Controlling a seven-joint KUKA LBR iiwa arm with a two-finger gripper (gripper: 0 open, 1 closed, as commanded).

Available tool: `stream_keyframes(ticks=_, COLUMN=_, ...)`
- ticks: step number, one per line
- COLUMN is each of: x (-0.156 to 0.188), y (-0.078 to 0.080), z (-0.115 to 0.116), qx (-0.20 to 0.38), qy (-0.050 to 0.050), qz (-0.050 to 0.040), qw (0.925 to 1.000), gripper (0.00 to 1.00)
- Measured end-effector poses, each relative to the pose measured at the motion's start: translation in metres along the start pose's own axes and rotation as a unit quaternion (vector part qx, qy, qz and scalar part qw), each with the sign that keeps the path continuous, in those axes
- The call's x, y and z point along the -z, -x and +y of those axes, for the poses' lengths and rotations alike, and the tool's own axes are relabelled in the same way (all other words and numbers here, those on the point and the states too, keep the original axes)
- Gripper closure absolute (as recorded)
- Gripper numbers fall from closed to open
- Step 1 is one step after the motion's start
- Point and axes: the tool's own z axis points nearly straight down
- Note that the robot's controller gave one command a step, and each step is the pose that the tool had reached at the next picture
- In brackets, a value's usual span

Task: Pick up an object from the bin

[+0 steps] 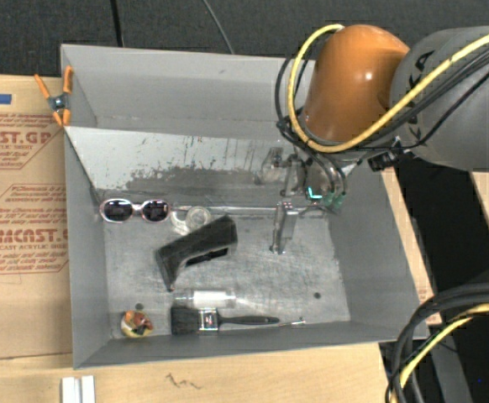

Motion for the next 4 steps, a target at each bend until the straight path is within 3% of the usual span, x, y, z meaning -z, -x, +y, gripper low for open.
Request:
stream_keyframes(ticks=1, x=0.005, y=0.002, z=0.000, qx=0.000, qy=0.000, qz=-0.0041, qw=1.0000, gripper=0.00)
stream_keyframes(ticks=2, x=-0.038, y=-0.025, z=0.054, qx=0.061, qy=0.000, qz=-0.0045, qw=0.9981, gripper=0.00)
stream_keyframes(ticks=3, x=-0.057, y=-0.015, z=0.075, qx=0.058, qy=0.001, qz=-0.0036, qw=0.9983, gripper=0.00)
stream_keyframes(ticks=4, x=-0.079, y=-0.003, z=0.079, qx=0.131, qy=0.000, qz=-0.0038, qw=0.9913, gripper=0.00)
